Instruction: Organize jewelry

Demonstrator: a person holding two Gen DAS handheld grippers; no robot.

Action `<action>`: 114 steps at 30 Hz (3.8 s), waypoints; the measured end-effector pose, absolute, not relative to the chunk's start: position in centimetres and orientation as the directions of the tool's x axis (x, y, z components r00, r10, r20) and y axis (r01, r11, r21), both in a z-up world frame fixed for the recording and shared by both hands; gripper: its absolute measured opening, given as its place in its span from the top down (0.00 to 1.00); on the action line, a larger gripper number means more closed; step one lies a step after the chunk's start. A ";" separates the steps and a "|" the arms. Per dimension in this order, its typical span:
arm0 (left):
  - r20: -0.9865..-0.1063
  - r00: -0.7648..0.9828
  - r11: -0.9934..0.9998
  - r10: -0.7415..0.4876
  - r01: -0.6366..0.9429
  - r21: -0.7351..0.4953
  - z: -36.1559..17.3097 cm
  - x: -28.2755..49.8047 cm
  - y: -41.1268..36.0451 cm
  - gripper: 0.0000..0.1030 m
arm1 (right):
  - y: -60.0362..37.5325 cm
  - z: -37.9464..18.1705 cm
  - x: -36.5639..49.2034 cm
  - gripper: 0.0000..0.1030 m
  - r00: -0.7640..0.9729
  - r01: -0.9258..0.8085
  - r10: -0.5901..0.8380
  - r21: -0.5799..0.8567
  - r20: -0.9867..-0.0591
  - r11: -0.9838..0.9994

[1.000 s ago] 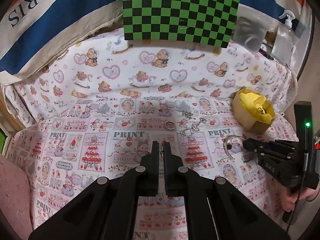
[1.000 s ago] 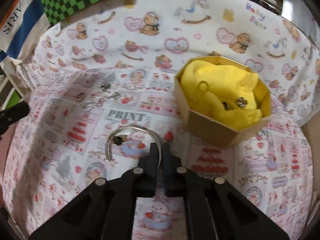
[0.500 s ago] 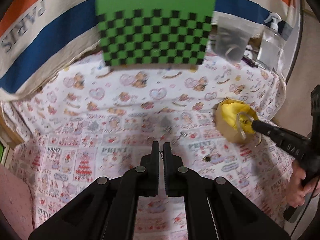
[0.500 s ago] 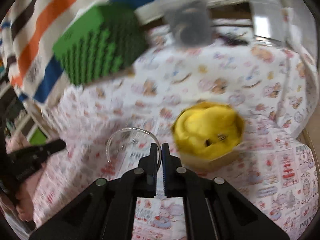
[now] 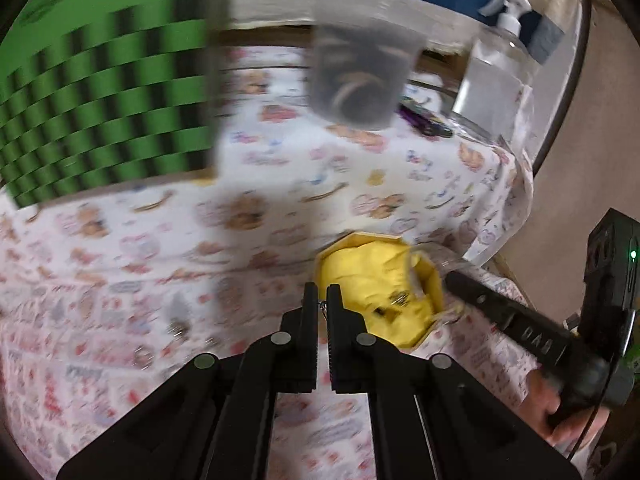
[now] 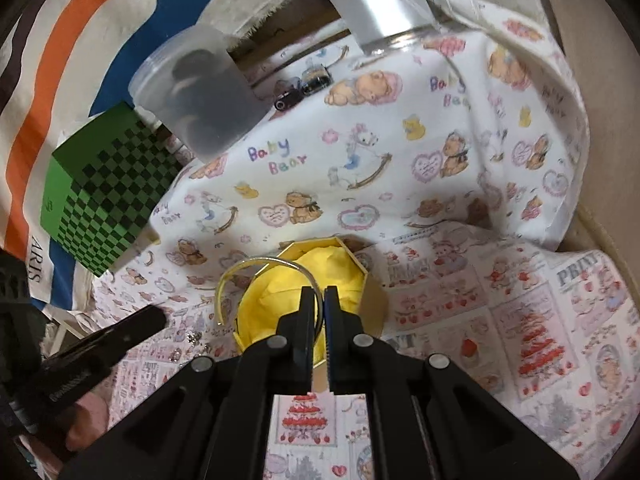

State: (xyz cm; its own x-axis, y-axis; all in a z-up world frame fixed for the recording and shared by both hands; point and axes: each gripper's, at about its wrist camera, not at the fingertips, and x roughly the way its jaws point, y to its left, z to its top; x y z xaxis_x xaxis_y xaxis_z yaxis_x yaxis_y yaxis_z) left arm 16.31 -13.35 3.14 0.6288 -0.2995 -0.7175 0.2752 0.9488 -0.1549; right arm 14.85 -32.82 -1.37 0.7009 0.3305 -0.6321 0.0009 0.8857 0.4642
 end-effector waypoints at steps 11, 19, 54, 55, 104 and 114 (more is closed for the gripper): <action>-0.741 0.572 0.930 -0.352 0.304 -0.207 1.1 18.4 -16.2 0.96 | -33.9 -2.1 15.8 0.94 0.708 0.053 0.292 0.461 -0.642 0.886; -0.704 0.640 0.944 -0.308 0.298 -0.142 2.9 16.7 -14.8 0.81 | -33.0 -2.0 15.9 0.94 0.718 -0.019 0.364 0.505 -0.594 0.863; -0.596 0.734 0.942 -0.325 0.196 -0.273 2.3 12.2 -2.5 0.80 | -27.8 -1.9 16.7 0.95 0.748 -0.179 0.451 0.507 -0.486 0.843; -0.605 0.727 0.942 -0.325 0.192 -0.275 2.1 12.3 -2.3 0.80 | -27.6 -2.0 16.9 0.95 0.745 -0.182 0.454 0.507 -0.488 0.843; -0.615 0.722 0.944 -0.317 0.182 -0.274 1.7 11.7 -1.2 0.80 | -27.4 -4.6 17.4 0.97 0.518 -0.062 0.308 0.325 -0.798 0.944; -0.644 0.719 0.959 -0.260 0.114 -0.260 0.6 12.9 0.3 0.71 | -28.8 -2.6 15.6 0.95 0.595 -0.057 0.298 0.331 -0.747 0.942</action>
State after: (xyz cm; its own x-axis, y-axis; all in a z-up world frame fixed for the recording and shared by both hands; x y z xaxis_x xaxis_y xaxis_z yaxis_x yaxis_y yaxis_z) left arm 12.85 0.32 0.55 0.7190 -0.2603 -0.6444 0.1139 0.9588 -0.2602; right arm 15.59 -28.76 -2.62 0.5947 0.2982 -0.7466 -0.0569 0.9420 0.3309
